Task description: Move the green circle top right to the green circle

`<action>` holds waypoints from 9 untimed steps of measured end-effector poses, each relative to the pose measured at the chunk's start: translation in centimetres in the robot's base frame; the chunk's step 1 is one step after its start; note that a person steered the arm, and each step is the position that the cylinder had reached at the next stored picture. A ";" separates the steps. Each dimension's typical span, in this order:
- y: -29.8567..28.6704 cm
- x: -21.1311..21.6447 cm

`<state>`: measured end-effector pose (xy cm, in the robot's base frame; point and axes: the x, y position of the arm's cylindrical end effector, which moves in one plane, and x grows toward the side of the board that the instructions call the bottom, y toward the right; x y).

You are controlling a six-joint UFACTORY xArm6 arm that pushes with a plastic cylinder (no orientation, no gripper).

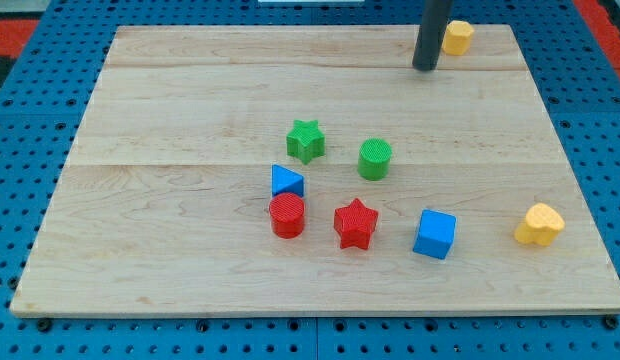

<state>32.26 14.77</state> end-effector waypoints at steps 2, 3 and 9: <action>-3.8 13.8; -9.2 12.4; -14.4 9.1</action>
<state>41.33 0.37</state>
